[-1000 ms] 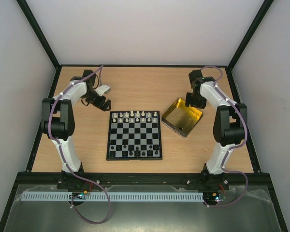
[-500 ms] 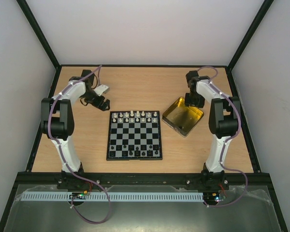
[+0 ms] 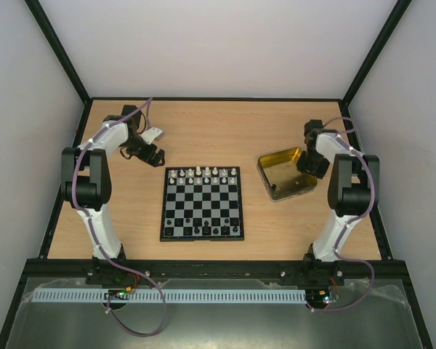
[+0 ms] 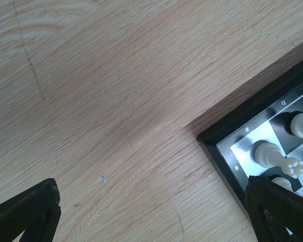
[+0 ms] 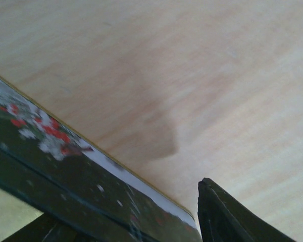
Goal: Set up the chess pieces on the board
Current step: Adjust the storage box at the center of the board.
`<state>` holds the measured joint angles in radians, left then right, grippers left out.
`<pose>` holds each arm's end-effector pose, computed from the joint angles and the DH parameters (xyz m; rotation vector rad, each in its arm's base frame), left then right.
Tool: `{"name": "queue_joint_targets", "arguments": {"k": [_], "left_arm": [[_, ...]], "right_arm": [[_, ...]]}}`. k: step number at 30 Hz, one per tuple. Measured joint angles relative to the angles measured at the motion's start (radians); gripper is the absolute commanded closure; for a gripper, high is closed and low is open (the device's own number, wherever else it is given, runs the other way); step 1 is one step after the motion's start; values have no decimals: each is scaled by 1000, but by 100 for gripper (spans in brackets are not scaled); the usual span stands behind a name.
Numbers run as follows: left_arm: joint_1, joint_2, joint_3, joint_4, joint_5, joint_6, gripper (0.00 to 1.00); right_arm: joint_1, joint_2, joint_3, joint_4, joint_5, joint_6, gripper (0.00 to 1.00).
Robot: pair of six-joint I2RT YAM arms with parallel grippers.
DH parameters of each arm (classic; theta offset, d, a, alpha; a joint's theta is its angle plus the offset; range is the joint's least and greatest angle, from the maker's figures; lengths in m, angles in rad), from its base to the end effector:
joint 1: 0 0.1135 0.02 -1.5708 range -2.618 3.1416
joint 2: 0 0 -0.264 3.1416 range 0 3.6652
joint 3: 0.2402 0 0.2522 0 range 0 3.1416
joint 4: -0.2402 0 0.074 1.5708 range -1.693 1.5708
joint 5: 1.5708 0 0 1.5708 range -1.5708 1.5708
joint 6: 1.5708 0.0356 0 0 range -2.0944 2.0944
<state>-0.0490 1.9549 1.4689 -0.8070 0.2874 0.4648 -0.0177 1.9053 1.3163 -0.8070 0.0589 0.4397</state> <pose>0.3922 -0.0293 0.1929 0.7649 2.6890 -0.3151 0.3626 -0.0085 0.1688 0.6781 2.8795 -0.0309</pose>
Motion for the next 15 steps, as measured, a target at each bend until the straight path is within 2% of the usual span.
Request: {"name": "queue_joint_targets", "arguments": {"k": [8,12,15], "left_arm": [[0,0,0,-1,5,0,1],[0,0,0,-5,11,-1,1],[0,2,0,-8,16,-3,1]], "right_arm": [[-25,-278,-238,43,-41,132,48],[3,-447,-347,50,-67,199,49],[45,-514,-402,50,-79,239,49]]}}
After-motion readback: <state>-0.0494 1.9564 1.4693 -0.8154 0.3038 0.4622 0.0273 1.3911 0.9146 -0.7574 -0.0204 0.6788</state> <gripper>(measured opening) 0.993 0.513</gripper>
